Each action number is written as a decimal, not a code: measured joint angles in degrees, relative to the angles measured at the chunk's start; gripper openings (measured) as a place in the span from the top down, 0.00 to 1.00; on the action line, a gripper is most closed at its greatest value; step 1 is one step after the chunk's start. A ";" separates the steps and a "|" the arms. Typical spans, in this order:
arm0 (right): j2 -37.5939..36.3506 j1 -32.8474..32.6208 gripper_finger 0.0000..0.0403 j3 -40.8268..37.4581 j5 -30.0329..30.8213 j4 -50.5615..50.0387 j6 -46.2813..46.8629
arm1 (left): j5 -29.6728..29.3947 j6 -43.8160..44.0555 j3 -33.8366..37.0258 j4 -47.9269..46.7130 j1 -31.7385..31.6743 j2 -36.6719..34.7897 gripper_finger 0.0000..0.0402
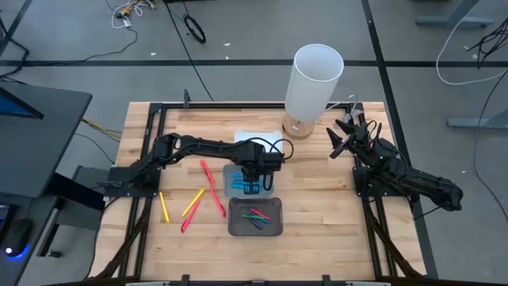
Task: Pick & Place Markers
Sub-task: Put the blue highlighter pen into the gray bin
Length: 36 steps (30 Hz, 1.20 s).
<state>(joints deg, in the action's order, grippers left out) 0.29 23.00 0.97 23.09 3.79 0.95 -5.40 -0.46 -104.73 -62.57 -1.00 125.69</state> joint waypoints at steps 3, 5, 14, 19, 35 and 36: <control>-0.02 -0.01 0.38 0.00 0.00 -0.01 0.00 | -0.15 -0.27 1.92 2.73 -0.19 0.00 0.84; 0.00 -0.02 0.38 0.00 0.01 0.00 0.00 | -0.18 -0.42 3.12 4.18 -0.27 0.00 0.84; 0.00 -0.02 0.38 0.00 0.00 0.00 -0.02 | -1.91 -2.98 7.58 8.88 -0.34 -0.04 0.84; -0.01 -0.02 0.38 0.00 0.02 0.00 0.00 | -0.94 -2.53 8.36 9.66 -0.42 -0.15 0.84; -0.02 -0.02 0.38 0.00 0.00 0.00 -0.02 | 1.61 -1.73 8.42 9.67 -0.71 -0.13 0.59; 0.00 -0.01 0.38 0.00 0.02 -0.01 0.00 | 1.63 -1.71 8.42 9.67 -0.71 -0.13 0.57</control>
<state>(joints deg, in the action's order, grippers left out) 0.29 23.00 0.97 23.11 3.78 0.95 -3.77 -2.17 -96.31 -52.90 -1.72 125.56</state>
